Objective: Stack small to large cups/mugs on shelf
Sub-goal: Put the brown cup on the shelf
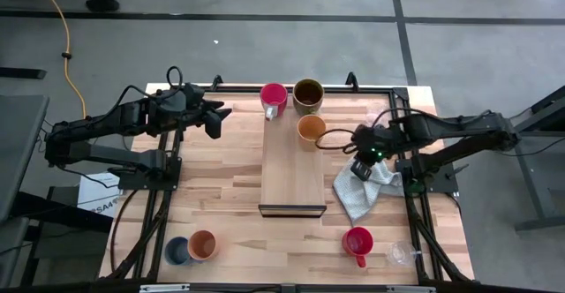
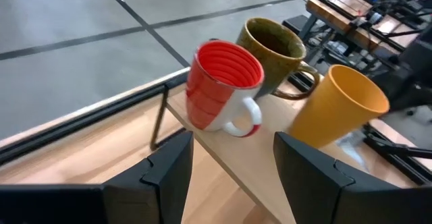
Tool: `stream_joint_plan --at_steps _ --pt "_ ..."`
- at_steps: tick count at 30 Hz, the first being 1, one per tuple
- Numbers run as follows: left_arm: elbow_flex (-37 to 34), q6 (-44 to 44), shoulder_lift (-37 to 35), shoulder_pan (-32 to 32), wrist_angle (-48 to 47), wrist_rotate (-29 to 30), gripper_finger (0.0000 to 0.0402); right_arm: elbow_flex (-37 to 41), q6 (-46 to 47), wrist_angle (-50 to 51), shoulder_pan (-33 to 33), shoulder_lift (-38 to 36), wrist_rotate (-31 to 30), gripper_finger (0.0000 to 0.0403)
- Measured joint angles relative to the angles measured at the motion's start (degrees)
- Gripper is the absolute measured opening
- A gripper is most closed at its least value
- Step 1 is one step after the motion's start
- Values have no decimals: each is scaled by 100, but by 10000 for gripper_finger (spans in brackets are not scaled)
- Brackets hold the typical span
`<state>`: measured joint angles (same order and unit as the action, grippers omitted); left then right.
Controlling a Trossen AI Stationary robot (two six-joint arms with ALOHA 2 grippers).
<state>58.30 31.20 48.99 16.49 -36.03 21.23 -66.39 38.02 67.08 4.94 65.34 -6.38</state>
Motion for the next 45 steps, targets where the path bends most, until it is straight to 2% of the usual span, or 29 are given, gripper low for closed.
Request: stream_joint_plan --at_steps 4,7,10,12,15,18,21,24,29,33,37,42,45 --pt "0 98 0 0 -4 -128 193 458 347 -87 132 -431 -665 0" --pt "0 100 0 0 -4 -138 193 1083 525 -453 145 -983 -663 0" --pt "0 101 0 0 -4 -257 193 1742 581 -1262 112 -1680 -613 0" --pt "0 100 0 0 -2 -341 193 2105 461 -2152 11 -2164 -604 0" --pt "0 56 0 0 0 -510 193 2546 -121 -4027 -217 -2807 -655 0" --pt "0 4 0 0 19 -671 193 2843 -1049 -5907 -428 -3218 -684 0" --pt "0 -111 0 0 36 -807 193 2978 -2354 -6830 -578 -3423 -704 0" --pt "0 -127 0 0 39 -841 193 2938 -2903 -6868 -628 -3470 -711 0" --pt "0 -128 0 0 38 -852 193 2918 -2723 -6858 -696 -3419 -793 0" --pt "0 -119 -2 0 37 -1161 193 2916 -2652 -6860 -696 -3337 -799 0" --pt "1 -116 0 0 37 -1790 193 2916 -2652 -6858 -696 -3213 -797 0" --pt "2 73 0 -166 -61 -3132 193 2911 -2652 -6855 -696 -3039 -795 0" --pt "4 471 44 -702 -360 -3269 193 2911 -2652 -6858 -696 -2960 -795 0"
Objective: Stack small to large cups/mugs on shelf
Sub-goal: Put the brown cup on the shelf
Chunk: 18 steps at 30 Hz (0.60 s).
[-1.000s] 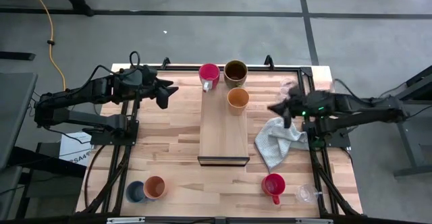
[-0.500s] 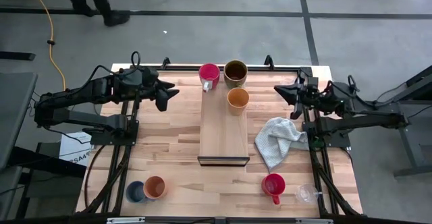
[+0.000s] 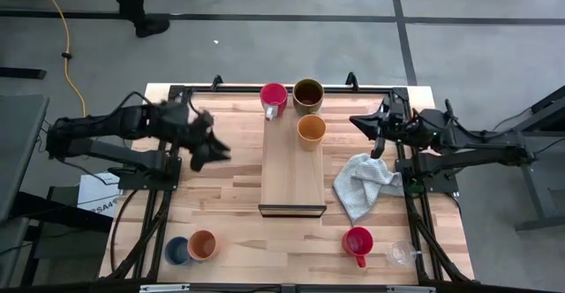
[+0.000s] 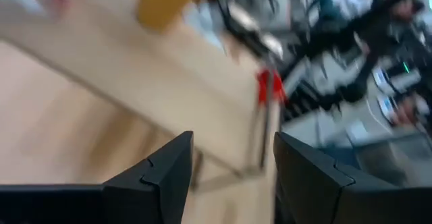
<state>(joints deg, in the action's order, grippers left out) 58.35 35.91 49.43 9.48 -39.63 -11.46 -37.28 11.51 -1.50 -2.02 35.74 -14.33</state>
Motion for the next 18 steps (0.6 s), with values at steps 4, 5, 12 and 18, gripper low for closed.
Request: stream_joint_plan --at_steps 4,5,12,18 --pt "0 455 298 -1131 -520 328 193 -4 -5 -1 0 96 2 0" --pt "0 522 417 -1448 -617 441 193 -4 -22 3 0 109 4 0" --pt "0 474 1404 -3260 -1079 1067 193 -4 -149 61 0 170 21 0" --pt "0 360 1952 -4049 -1207 1444 193 -4 -146 227 0 176 20 0"
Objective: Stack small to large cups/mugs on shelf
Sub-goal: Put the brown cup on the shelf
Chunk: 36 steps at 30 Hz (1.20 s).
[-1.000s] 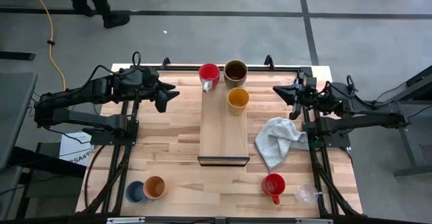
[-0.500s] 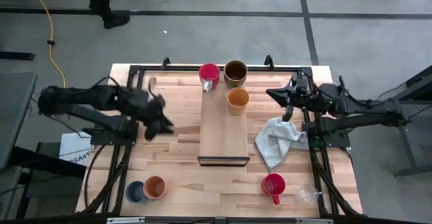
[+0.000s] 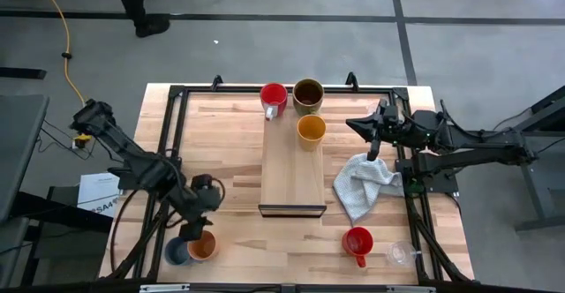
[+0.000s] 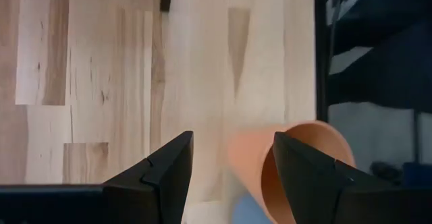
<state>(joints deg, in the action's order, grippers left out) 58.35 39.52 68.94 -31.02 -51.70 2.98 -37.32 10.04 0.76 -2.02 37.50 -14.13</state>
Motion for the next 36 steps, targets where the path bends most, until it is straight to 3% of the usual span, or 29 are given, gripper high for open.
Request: stream_joint_plan --at_steps 12,19,26,29,33,36 --pt "2 246 483 -1154 -42 251 193 0 -2 80 2 0 -4 0" --pt "2 596 925 -1170 -129 559 193 0 -2 80 2 0 -21 0" --pt "0 936 1347 -1177 -126 217 187 0 10 80 2 0 -23 0" --pt "0 1083 1421 -1174 -134 252 148 0 1 80 0 0 -22 0" --pt "0 1201 1423 -1174 -291 317 33 0 15 80 2 0 -22 0" --pt "7 1201 1375 -1170 -529 371 15 0 15 80 2 -2 -22 0"
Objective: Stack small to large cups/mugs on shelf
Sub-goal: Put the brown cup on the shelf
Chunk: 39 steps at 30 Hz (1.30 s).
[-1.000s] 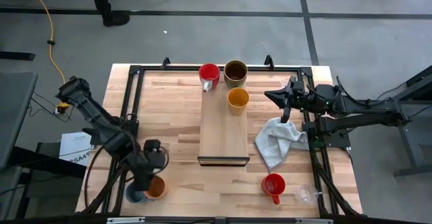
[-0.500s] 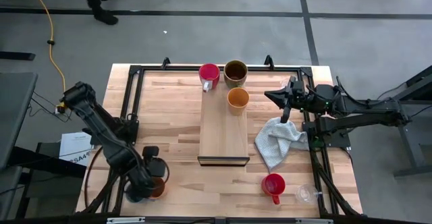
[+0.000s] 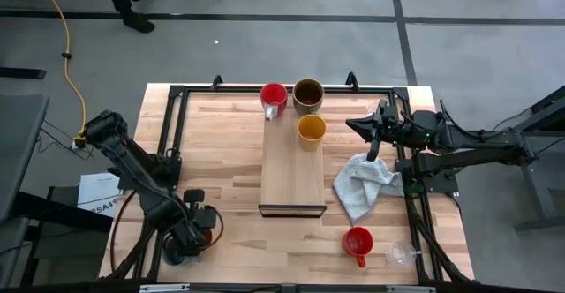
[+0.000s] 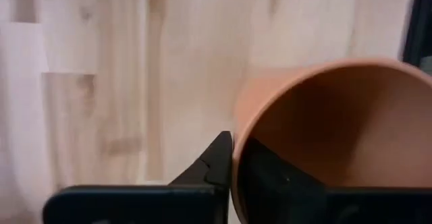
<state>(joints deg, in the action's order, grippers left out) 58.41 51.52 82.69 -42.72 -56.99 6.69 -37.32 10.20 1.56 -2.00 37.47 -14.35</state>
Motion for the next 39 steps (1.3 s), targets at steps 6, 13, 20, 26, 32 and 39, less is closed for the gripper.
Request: stream_joint_plan --at_steps 6,13,20,26,32,39 --pt "89 -58 -385 416 -947 203 5 0 0 0 0 2 0 0" --pt "886 -420 -1257 1839 -1700 847 2 0 0 -2 -2 2 -166 0" --pt "2744 -1402 -1283 3960 -1912 1104 1 0 33 -6 0 0 -170 0" --pt "4021 -2305 -488 5405 -1978 495 1 0 44 -8 -1 1 -174 0" --pt "4992 -2741 683 6011 -2229 -674 0 0 147 -8 -2 2 -177 0" --pt "5595 -3035 1768 6072 -2674 -548 0 0 175 -8 -2 2 -177 0"
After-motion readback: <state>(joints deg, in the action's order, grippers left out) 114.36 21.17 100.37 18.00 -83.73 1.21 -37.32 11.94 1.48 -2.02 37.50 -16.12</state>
